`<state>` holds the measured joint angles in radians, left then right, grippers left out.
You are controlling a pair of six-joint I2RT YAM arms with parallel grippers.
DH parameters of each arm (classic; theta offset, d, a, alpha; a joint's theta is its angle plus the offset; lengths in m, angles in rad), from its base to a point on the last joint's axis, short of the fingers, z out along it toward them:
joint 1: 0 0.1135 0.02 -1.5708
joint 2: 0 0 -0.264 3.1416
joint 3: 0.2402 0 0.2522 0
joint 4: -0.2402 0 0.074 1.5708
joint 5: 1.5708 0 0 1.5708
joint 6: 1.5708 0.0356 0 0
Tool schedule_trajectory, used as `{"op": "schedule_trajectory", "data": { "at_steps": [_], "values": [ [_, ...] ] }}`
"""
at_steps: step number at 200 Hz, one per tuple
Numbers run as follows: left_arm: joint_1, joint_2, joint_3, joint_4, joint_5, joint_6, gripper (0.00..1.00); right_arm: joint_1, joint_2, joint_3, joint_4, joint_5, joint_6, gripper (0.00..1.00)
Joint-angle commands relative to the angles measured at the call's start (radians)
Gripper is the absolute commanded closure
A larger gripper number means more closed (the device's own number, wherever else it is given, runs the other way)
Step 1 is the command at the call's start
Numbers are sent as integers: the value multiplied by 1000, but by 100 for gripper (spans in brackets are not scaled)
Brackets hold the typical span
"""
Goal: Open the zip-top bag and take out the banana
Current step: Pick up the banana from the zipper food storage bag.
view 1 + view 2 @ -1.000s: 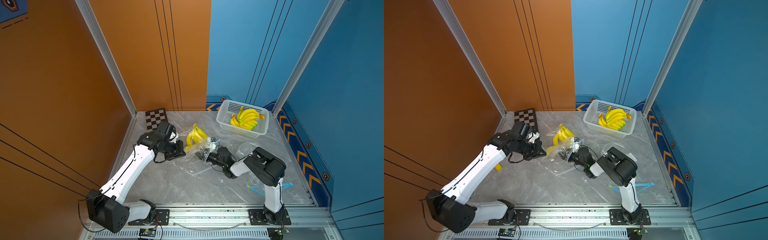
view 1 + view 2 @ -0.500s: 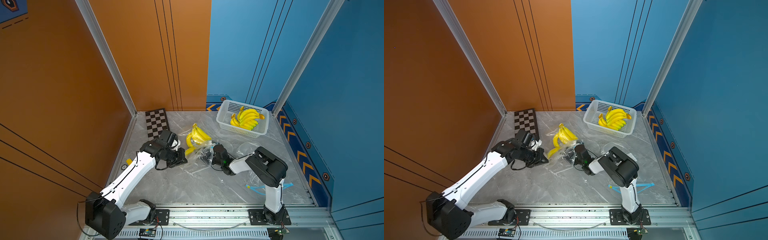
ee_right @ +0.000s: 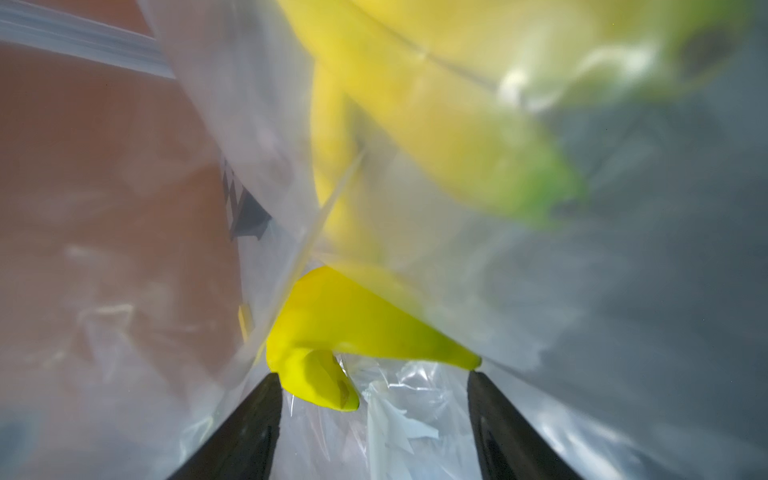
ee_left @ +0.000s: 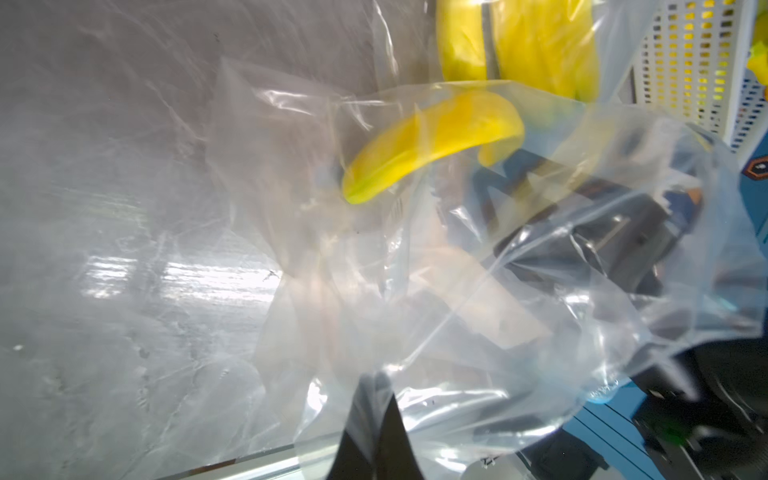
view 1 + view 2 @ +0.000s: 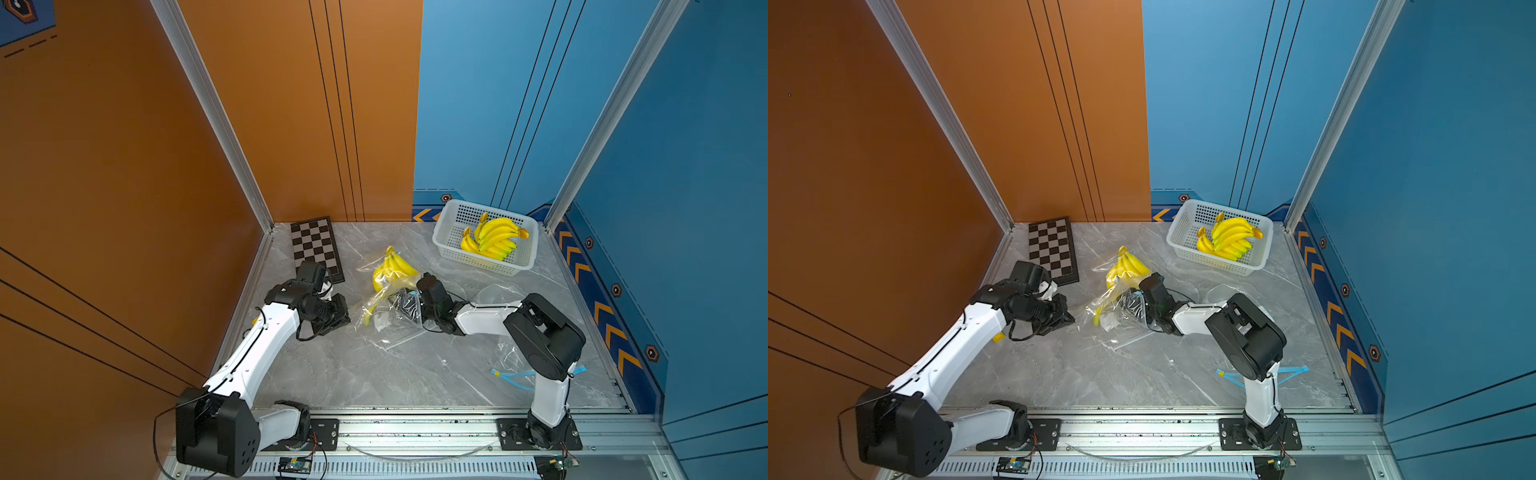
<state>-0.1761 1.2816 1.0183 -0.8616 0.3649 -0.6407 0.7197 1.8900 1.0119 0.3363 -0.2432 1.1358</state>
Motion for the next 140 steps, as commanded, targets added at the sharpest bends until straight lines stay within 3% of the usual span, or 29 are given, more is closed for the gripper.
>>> {"op": "schedule_trajectory", "data": {
  "at_steps": [1,20,86,140],
  "values": [
    [-1,97,78,-17,-57,79,100,-11,-4,46,-204,-53,-140,28],
    [-12,147,127,-15,-81,105,100,-46,38,97,-247,-100,-173,29],
    [-38,313,221,-14,-123,168,100,-81,86,238,-453,-94,-352,36],
    [-71,542,366,-18,-180,240,100,-100,172,347,-516,-107,-422,42]
  ]
}}
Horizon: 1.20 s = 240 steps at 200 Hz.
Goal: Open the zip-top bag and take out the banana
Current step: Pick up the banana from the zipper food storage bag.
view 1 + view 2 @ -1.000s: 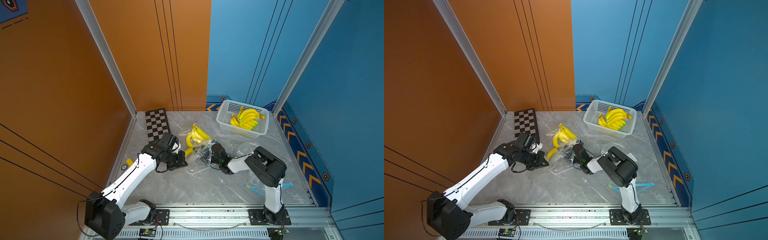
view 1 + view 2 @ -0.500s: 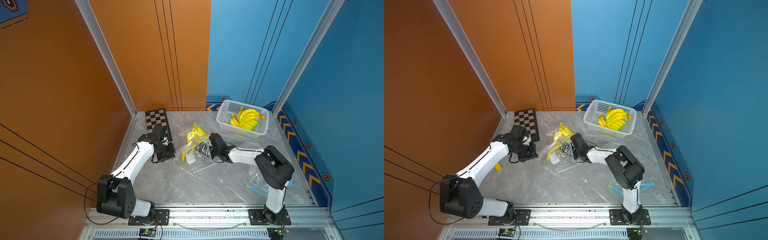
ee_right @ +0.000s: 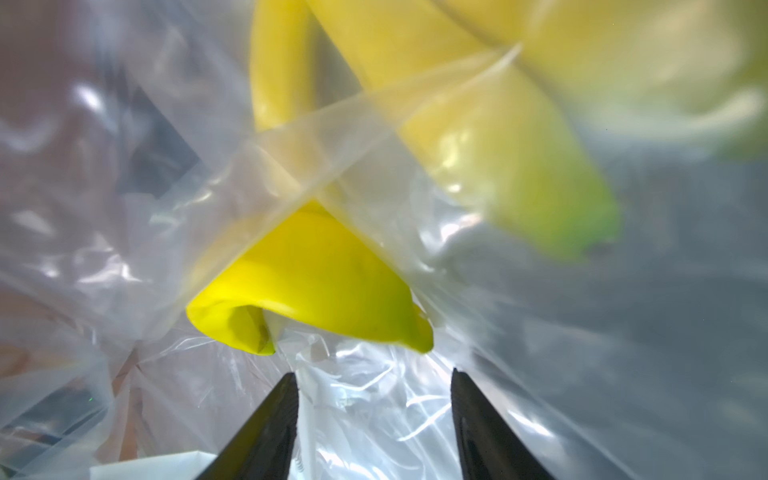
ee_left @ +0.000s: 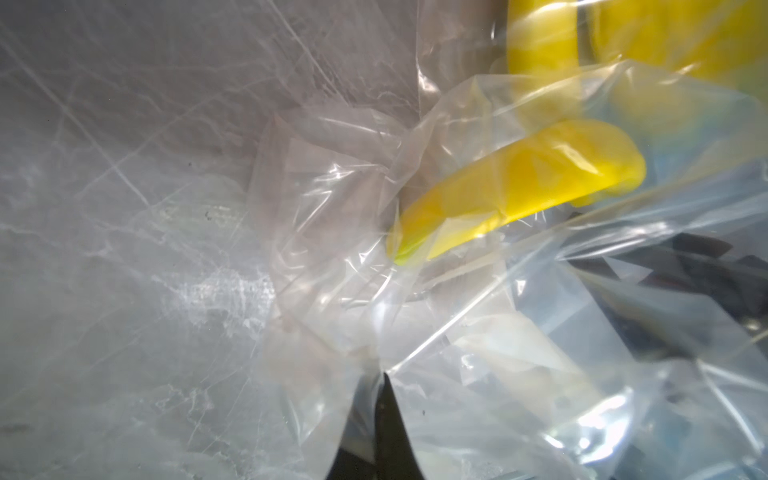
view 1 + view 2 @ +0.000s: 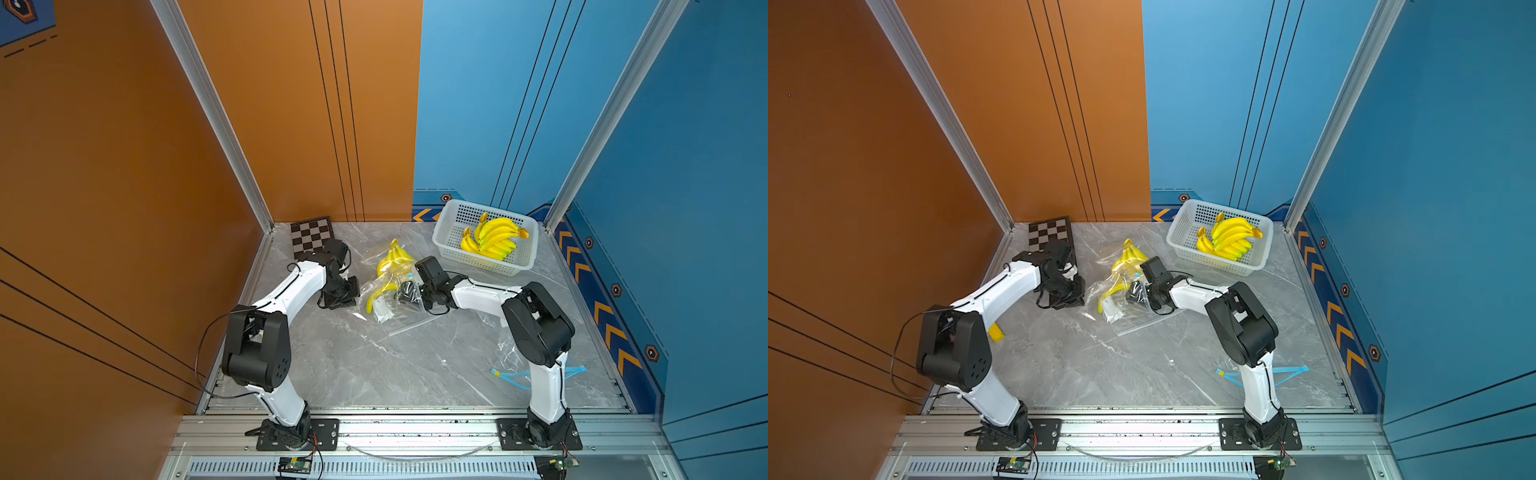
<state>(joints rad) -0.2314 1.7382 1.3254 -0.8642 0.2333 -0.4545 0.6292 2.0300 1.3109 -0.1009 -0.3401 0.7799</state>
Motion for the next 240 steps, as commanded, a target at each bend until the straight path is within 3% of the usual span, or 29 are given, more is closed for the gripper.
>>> {"op": "schedule_trajectory", "data": {
  "at_steps": [1,35,48,63,87,91,95,132,168,216,240],
  "values": [
    [-17,89,61,-15,-49,55,100,-9,33,49,-80,-10,-68,42],
    [-44,215,168,-16,-57,79,100,-34,38,84,-83,-22,-85,42],
    [-49,239,206,-16,-64,76,59,-41,69,96,-94,-37,-92,42],
    [-52,242,253,-13,-78,74,26,-48,75,103,-111,-55,-90,42],
    [-67,284,350,2,-36,99,18,-54,83,97,-114,-85,-87,41],
    [-69,298,367,2,-30,104,7,-56,85,97,-113,-90,-86,41],
    [-73,317,383,2,-18,107,5,-57,88,98,-115,-96,-85,42],
    [-132,458,488,3,9,163,5,-75,93,99,-117,-129,-80,42],
    [-155,517,511,22,85,186,12,-97,93,99,-118,-168,-71,42],
    [-154,533,469,52,221,180,52,-108,73,64,-110,-168,-82,42],
    [-135,514,426,70,325,178,71,-112,50,34,-110,-166,-109,37]
  ]
}}
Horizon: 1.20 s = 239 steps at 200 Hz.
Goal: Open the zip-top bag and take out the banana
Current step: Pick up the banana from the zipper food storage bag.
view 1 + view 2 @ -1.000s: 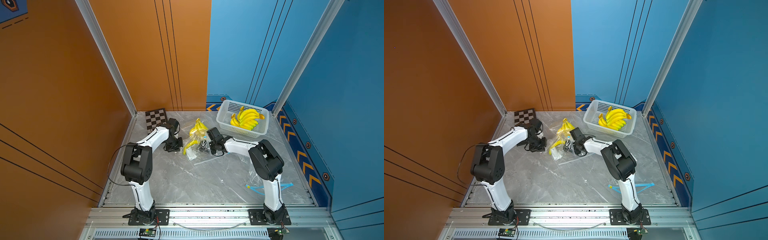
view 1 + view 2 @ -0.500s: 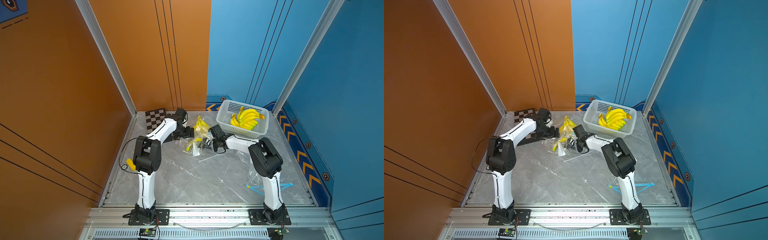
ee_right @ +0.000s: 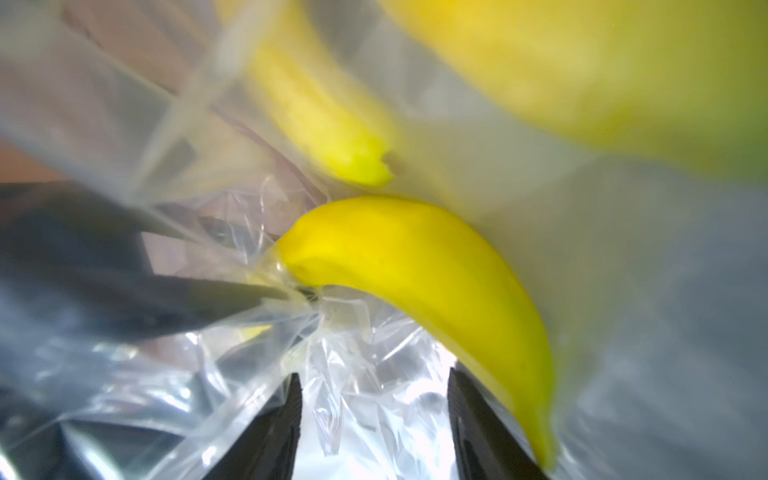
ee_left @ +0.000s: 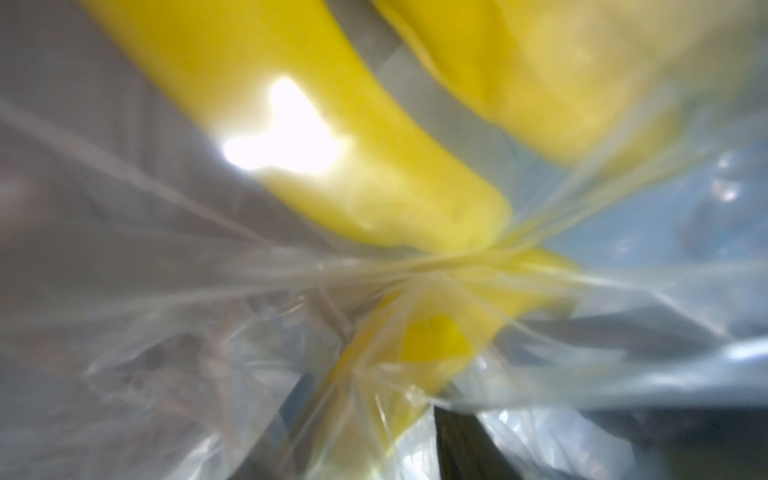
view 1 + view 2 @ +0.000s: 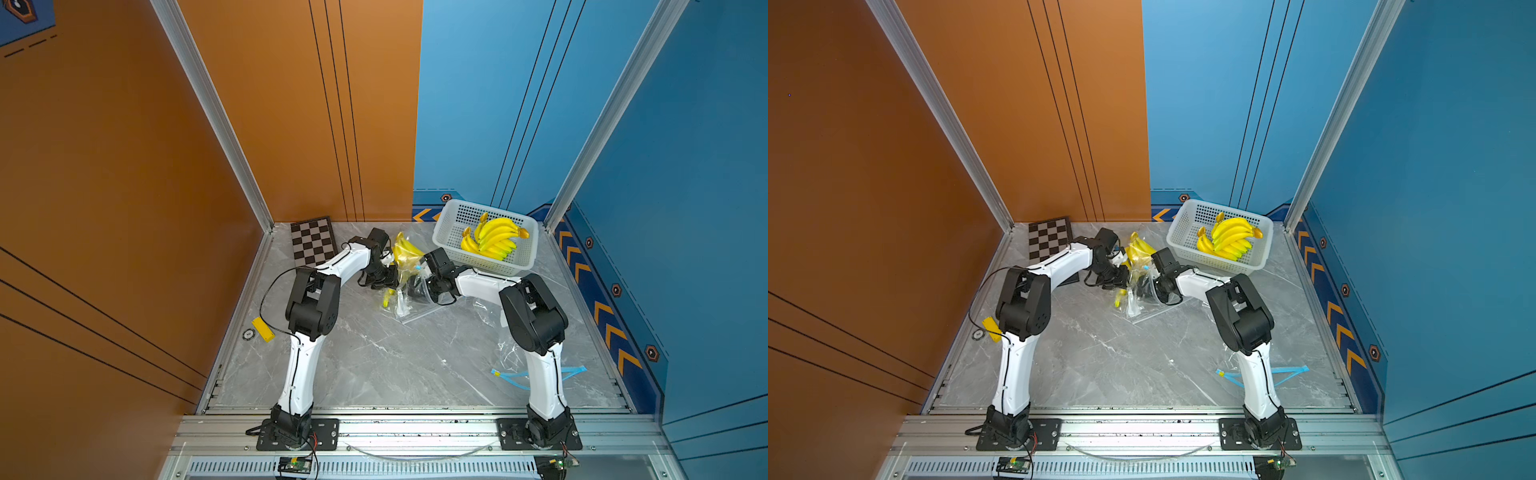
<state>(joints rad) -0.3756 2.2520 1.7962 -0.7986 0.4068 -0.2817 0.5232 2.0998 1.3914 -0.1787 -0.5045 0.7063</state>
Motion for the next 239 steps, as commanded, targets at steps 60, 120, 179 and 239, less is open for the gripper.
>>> {"op": "schedule_trajectory", "data": {
  "at_steps": [60,120,179,239],
  "values": [
    [59,-64,-151,15,363,47,76,-44,-171,-157,2,-32,-38,30],
    [10,-60,-219,18,437,103,78,-46,-161,-164,108,24,101,30],
    [-12,-38,-243,25,404,111,79,-31,-79,-92,125,69,160,38],
    [21,-48,-258,39,365,84,79,-30,-80,-113,107,92,151,54]
  ]
}}
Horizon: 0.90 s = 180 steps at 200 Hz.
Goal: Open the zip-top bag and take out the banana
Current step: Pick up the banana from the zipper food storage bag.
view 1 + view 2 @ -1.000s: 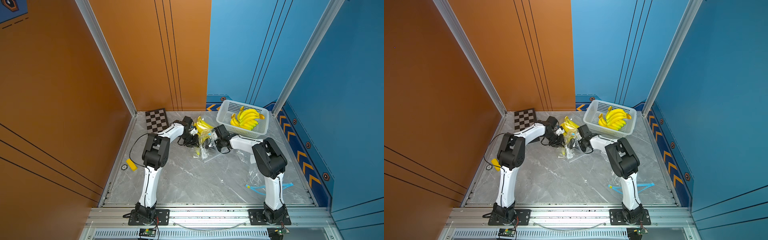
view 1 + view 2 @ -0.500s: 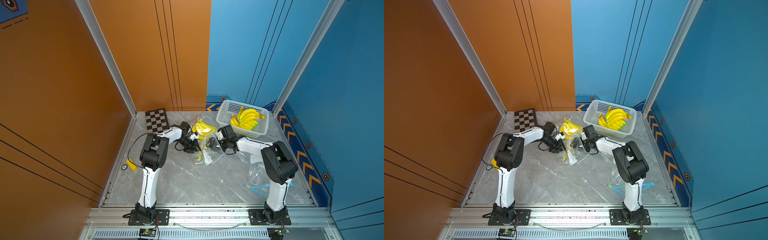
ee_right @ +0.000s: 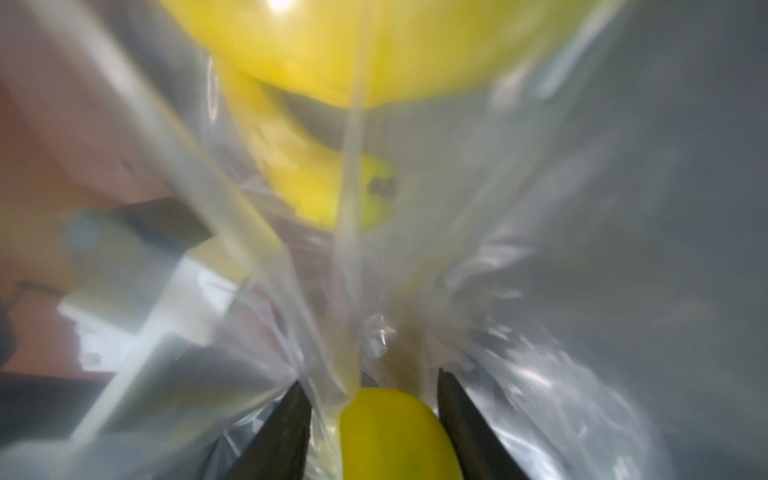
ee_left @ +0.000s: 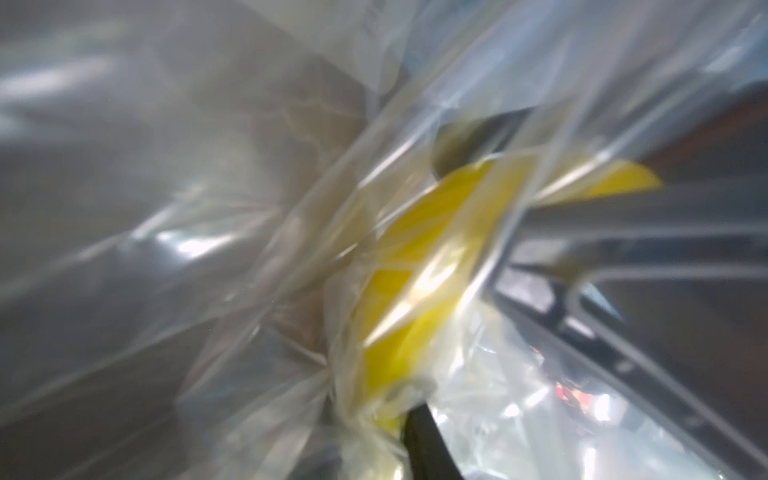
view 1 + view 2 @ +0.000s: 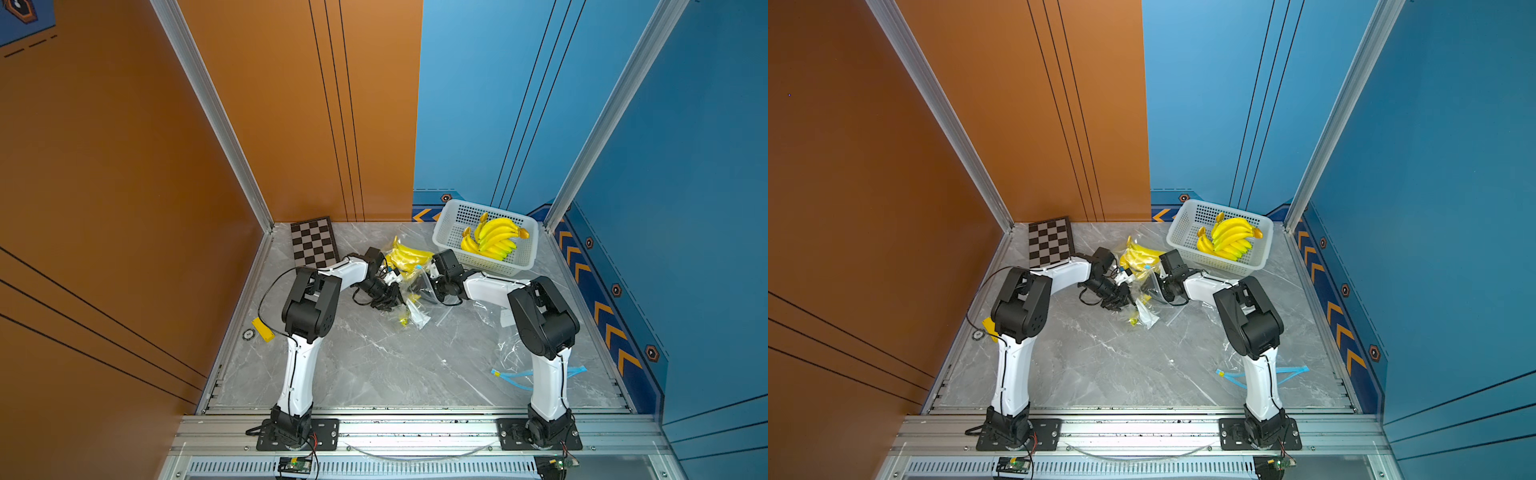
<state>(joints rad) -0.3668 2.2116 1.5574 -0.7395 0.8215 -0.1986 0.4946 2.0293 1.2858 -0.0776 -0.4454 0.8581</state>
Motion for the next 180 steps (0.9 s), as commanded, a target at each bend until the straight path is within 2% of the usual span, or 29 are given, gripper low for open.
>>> {"op": "schedule_trajectory", "data": {
  "at_steps": [1,30,62,114,142,159,180],
  "values": [
    [12,-7,-19,-20,-51,0,79,-1,-11,-9,7,33,-1,54],
    [15,-15,-13,-12,-68,-17,79,-2,-47,-42,0,52,-13,59],
    [43,-37,-39,-6,-98,-41,79,-7,-110,-50,-50,86,-68,70],
    [105,-99,-104,11,-161,-99,80,-18,-236,-83,-142,125,-128,70],
    [143,-142,-150,8,-263,-172,83,-35,-347,-102,-218,140,-167,70],
    [165,-170,-179,8,-332,-222,83,-57,-424,-120,-249,123,-174,71],
    [188,-184,-188,8,-362,-262,84,-101,-504,-152,-256,48,-155,70]
  ]
}}
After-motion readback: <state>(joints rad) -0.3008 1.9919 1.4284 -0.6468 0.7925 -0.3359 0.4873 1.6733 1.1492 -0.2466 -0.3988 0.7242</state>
